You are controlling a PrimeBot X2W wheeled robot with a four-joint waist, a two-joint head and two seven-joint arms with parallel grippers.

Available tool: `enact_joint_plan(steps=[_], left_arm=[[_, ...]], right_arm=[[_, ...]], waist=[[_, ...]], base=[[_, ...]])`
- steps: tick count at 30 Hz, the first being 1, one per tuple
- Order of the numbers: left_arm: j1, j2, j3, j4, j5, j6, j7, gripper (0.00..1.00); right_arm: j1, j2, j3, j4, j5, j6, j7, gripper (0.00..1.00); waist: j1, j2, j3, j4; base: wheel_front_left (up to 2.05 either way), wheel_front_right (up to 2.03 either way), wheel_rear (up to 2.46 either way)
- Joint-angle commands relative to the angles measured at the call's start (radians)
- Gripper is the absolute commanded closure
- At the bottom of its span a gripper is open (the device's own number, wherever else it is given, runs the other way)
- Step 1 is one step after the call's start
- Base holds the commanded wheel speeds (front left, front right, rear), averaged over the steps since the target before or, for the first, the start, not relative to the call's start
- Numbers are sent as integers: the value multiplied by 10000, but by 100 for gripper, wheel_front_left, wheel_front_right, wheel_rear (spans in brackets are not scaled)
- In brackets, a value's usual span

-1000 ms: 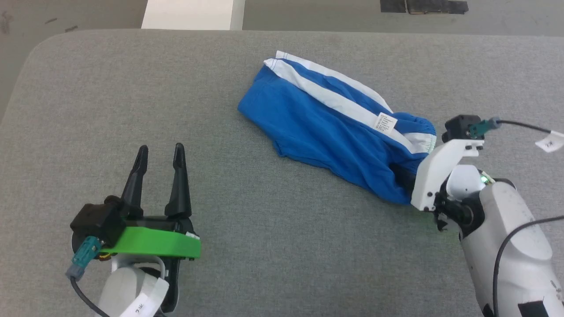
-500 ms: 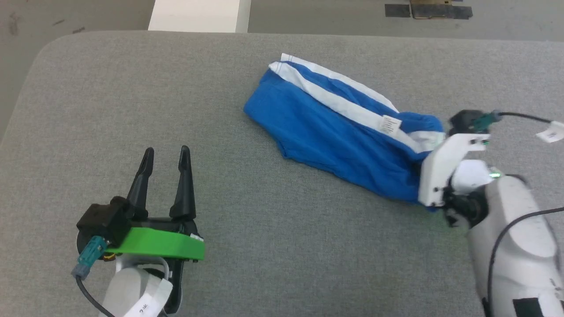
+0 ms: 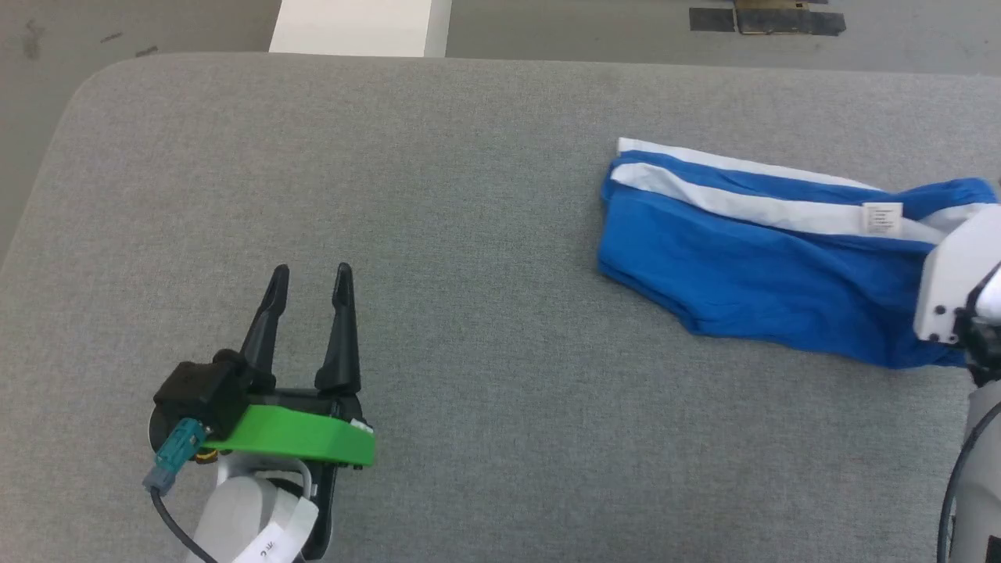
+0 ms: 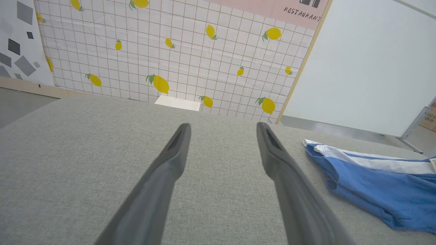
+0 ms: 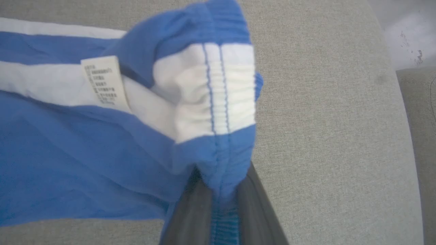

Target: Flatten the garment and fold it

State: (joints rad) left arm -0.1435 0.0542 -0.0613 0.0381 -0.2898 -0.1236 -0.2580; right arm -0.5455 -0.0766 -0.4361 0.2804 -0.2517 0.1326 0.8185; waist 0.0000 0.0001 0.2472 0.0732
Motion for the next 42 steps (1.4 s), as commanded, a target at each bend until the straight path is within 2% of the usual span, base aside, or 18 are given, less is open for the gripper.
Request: enact_joint_plan(steps=[1, 6, 13, 18, 23, 27, 38, 39, 40, 42], left_arm=[[23, -39, -31, 26, 75, -70, -38, 0], [-13, -39, -31, 62, 125, -70, -38, 0], [-116, -39, -98, 77, 123, -70, -38, 0], [-203, -39, -203, 29, 22, -70, -38, 0], [-354, -39, -340, -12, -78, -71, -38, 0], [-516, -39, -448, -62, -155, -71, -38, 0], [-785, -39, -687, -76, -355, -70, -38, 0], [-765, -39, -673, -71, -353, -66, -38, 0], [-742, -39, -658, -62, -348, -58, -38, 0], [-670, -39, -613, -38, -320, -47, -38, 0]], right_arm=[[45, -26, -12, -153, -104, -19, 117, 100], [-157, 71, 553, -724, 161, -19, 737, 100], [-528, 232, 2410, -1655, 1428, -19, 1641, 100], [-1065, 257, 3502, -1737, 1971, -19, 1918, 100], [-1619, 261, 4574, -1035, 2324, -19, 1670, 100], [-1891, 262, 5071, -172, 2172, -19, 1343, 100], [-2080, 263, 5093, 2011, 1995, -19, 983, 100], [-2047, 263, 5088, 2106, 2162, -19, 968, 67], [-2025, 263, 5101, 2158, 2326, -19, 943, 0], [-1975, 263, 5168, 2198, 2740, -19, 863, 0]], waist=[[0, -1, 13, 22], [0, -1, 20, 37], [0, -1, 46, 151], [0, -1, 167, 402], [0, -1, 476, 817], [0, -1, 794, 1179], [0, -1, 1214, 1699], [0, -1, 1182, 1681], [0, -1, 1150, 1655], [0, -1, 1043, 1571]], base=[[0, 0, 0], [0, 0, 0], [0, 0, 0], [0, 0, 0], [0, 0, 0], [0, 0, 0], [0, 0, 0], [0, 0, 0], [0, 0, 0], [0, 0, 0]])
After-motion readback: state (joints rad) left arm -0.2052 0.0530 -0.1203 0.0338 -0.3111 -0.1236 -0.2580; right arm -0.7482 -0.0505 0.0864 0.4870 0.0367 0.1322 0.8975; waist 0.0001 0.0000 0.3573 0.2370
